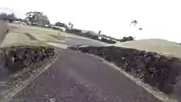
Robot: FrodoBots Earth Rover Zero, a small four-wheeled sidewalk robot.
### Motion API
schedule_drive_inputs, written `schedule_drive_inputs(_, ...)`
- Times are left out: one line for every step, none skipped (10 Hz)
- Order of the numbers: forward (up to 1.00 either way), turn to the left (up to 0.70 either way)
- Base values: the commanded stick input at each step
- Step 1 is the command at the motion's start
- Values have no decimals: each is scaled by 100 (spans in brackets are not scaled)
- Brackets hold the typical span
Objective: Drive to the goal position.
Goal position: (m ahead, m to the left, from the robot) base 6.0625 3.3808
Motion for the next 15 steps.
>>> schedule_drive_inputs(100,34)
schedule_drive_inputs(100,0)
schedule_drive_inputs(100,0)
schedule_drive_inputs(100,0)
schedule_drive_inputs(100,0)
schedule_drive_inputs(100,0)
schedule_drive_inputs(100,0)
schedule_drive_inputs(100,0)
schedule_drive_inputs(100,0)
schedule_drive_inputs(100,0)
schedule_drive_inputs(100,0)
schedule_drive_inputs(100,0)
schedule_drive_inputs(100,0)
schedule_drive_inputs(100,0)
schedule_drive_inputs(100,0)
